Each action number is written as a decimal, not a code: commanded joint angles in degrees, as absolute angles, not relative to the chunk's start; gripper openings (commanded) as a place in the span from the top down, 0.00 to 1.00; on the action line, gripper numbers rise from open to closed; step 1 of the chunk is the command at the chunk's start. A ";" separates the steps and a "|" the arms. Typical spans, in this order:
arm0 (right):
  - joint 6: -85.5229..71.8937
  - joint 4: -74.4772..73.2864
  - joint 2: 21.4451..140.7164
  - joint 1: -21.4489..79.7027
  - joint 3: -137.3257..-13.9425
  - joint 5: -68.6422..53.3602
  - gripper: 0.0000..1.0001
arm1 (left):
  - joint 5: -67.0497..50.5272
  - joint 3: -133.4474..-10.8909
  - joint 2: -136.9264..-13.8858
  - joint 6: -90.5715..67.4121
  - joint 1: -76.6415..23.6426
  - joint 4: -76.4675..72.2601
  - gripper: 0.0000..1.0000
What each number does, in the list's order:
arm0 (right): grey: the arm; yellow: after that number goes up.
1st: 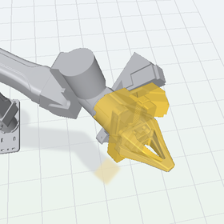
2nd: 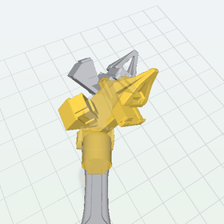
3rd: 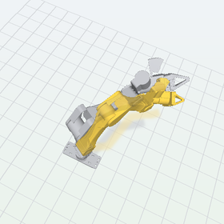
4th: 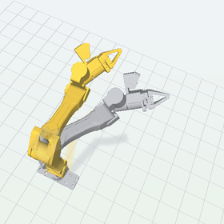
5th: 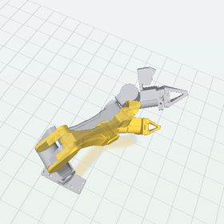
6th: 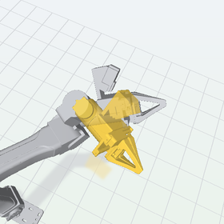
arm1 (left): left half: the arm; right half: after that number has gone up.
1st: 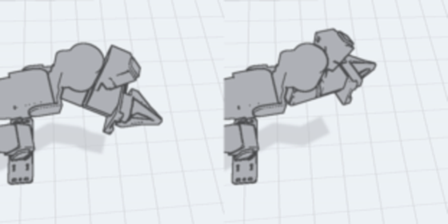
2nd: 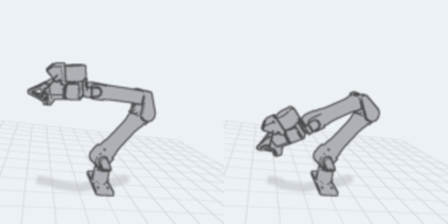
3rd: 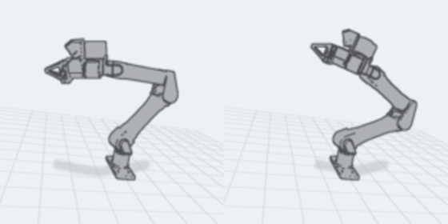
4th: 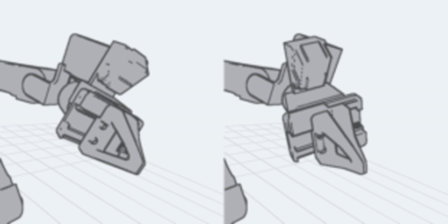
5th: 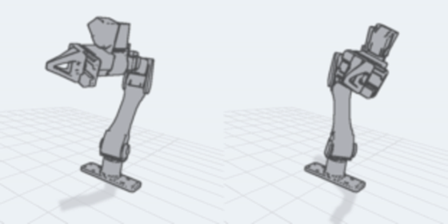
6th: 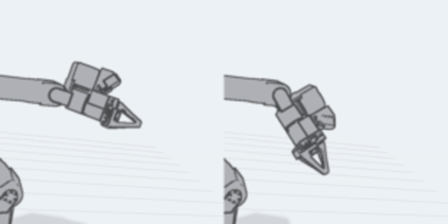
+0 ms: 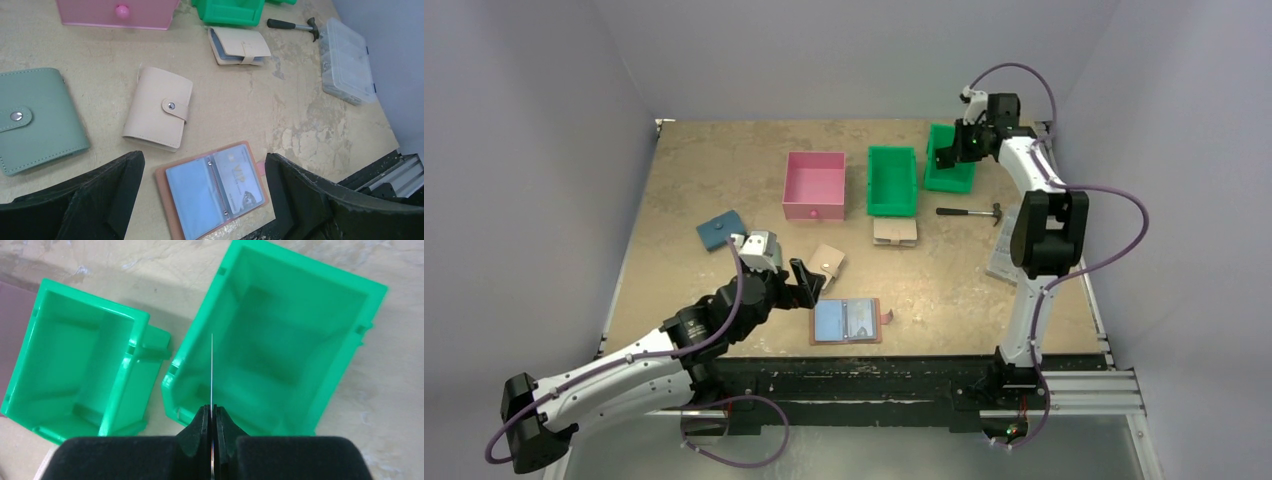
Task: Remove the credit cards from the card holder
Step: Place the credit card in the storage box, then remove the credit card from the card holder.
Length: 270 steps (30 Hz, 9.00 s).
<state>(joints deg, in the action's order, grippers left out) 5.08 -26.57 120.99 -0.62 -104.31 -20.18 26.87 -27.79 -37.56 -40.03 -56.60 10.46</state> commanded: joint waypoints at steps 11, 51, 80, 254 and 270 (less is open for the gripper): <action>5.95 -26.40 124.88 1.93 -113.26 -8.43 0.62 | 27.69 -29.17 -39.40 -40.12 -56.26 8.93 0.01; 48.00 -41.45 69.13 1.93 -53.62 -68.12 0.01 | 6.33 -32.34 -62.86 -51.67 -56.32 4.06 0.24; 44.83 -39.99 72.45 5.70 -53.00 -60.21 0.02 | 29.61 -64.25 -98.15 -62.68 -69.95 35.39 0.26; 20.54 -25.24 96.75 34.37 -57.51 -48.06 0.73 | -4.81 -14.02 -76.88 -65.59 -52.12 -37.68 0.55; 18.90 -26.81 101.46 36.60 -59.40 -56.16 0.77 | -6.52 -14.68 -77.94 -65.24 -52.14 -38.66 0.32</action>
